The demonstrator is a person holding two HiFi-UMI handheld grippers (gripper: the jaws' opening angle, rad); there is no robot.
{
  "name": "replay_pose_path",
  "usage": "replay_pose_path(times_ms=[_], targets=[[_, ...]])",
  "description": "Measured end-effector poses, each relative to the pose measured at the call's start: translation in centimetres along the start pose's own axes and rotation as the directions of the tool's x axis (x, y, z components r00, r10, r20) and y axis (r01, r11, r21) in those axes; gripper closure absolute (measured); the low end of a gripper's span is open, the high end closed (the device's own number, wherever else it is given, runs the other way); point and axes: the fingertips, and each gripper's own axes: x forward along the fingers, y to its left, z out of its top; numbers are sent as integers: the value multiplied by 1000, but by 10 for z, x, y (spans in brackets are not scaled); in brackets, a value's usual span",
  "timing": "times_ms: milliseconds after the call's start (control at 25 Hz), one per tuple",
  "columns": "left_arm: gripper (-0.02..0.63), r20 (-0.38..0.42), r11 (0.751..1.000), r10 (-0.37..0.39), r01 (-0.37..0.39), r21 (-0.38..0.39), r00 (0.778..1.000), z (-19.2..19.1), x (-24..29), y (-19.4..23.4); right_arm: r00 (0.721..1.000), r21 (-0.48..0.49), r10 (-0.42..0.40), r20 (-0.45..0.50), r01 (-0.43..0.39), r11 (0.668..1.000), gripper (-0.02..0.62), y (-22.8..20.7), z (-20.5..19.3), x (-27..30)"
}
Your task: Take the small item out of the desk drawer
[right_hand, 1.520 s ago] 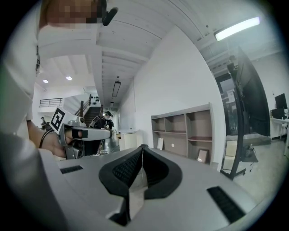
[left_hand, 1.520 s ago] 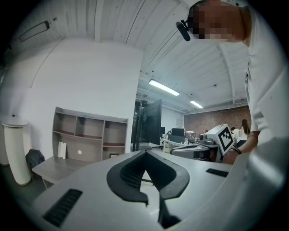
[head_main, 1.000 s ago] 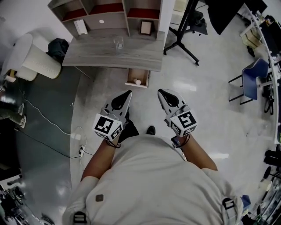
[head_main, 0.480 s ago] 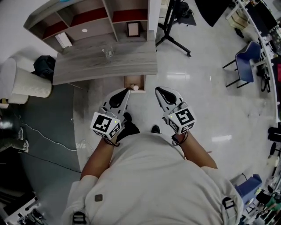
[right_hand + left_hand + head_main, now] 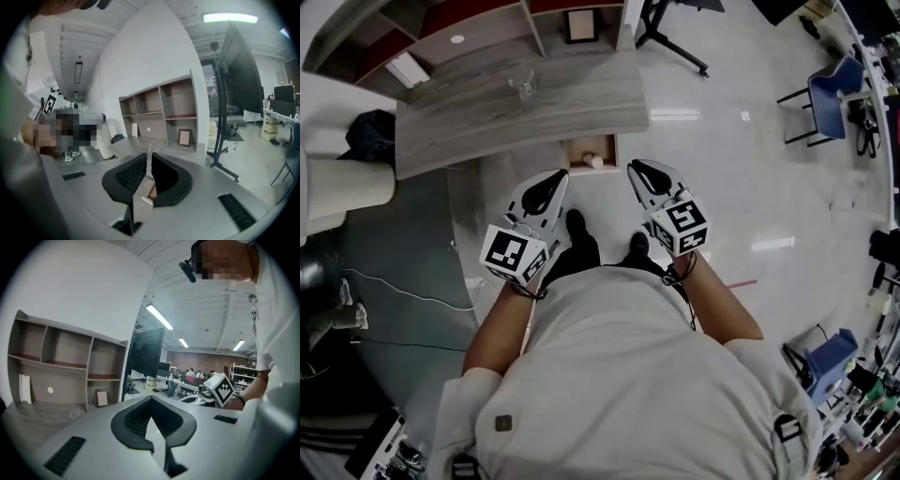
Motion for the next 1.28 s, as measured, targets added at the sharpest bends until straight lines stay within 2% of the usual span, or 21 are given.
replay_pose_path(times_ms=[80, 160, 240, 480, 1000, 1280], targets=[[591, -23, 1000, -15, 15, -12, 1000, -14, 5, 16, 1000, 19, 2, -25, -2, 1000, 565, 1, -14, 21], [591, -49, 999, -31, 30, -21, 998, -26, 8, 27, 999, 33, 7, -53, -5, 999, 532, 4, -27, 38], [591, -76, 999, -47, 45, -28, 996, -37, 11, 31, 995, 46, 6, -95, -1, 999, 499, 8, -41, 48], [591, -123, 996, -80, 73, -54, 989, -67, 22, 47, 984, 73, -13, -178, 26, 997, 464, 4, -80, 78], [591, -234, 994, -95, 80, -74, 968, -152, 46, 85, 923, 139, -12, -385, 71, 988, 386, -15, -191, 147], [591, -302, 989, -122, 89, -121, 945, -205, 60, 102, 898, 146, -47, -437, 123, 982, 376, -25, -235, 182]])
